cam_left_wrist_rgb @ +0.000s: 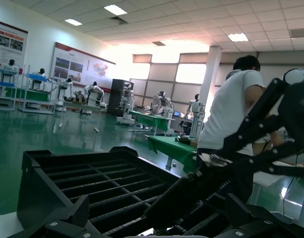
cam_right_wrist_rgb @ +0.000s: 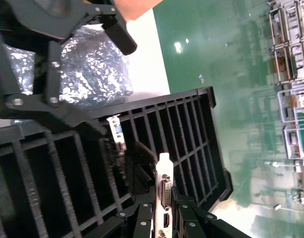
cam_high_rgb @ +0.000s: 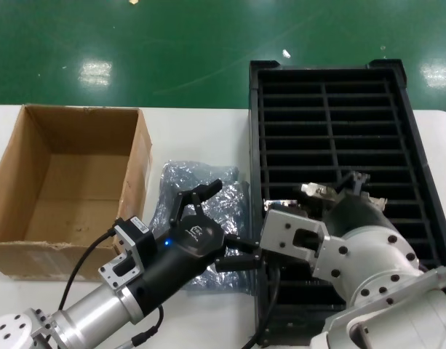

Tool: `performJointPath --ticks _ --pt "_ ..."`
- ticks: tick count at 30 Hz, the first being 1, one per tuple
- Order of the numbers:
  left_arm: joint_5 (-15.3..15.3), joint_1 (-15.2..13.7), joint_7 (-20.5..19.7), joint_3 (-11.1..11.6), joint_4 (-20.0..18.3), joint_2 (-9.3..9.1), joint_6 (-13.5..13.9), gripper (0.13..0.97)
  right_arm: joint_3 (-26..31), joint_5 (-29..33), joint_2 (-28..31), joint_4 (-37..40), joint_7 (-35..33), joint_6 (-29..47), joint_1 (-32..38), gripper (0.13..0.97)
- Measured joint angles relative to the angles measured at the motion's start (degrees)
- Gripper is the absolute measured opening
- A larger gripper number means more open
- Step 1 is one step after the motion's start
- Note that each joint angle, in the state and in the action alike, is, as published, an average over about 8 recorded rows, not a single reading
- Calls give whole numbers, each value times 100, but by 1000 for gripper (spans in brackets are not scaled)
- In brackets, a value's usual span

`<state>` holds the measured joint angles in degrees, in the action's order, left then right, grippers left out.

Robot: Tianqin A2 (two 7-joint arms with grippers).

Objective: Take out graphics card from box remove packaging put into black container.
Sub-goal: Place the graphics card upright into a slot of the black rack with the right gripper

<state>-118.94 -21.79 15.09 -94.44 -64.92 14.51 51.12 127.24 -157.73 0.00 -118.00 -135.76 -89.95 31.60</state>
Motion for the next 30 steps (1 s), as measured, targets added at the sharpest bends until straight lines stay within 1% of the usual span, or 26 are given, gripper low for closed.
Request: performJointPath --ticks 5,12,16,23,26,30 --pt "12 -35 2 -25 30 3 -17 966 -81 0 0 0 40 0 -16 186" --pt "57 -17 -27 -98 -34 -2 -71 966 -303 0 0 1 -117 0 335 186" --pt "84 -9 -41 -135 -60 -6 -106 966 -195 0 0 0 104 0 392 186" --pt "118 -29 -55 -185 -52 -22 -154 966 77 0 0 0 724 0 78 186" --pt "124 -43 -59 -201 -48 -29 -163 966 3 0 0 0 772 0 60 186" --pt "134 -48 -70 -226 -75 -37 -175 966 -258 0 0 0 628 0 215 186"
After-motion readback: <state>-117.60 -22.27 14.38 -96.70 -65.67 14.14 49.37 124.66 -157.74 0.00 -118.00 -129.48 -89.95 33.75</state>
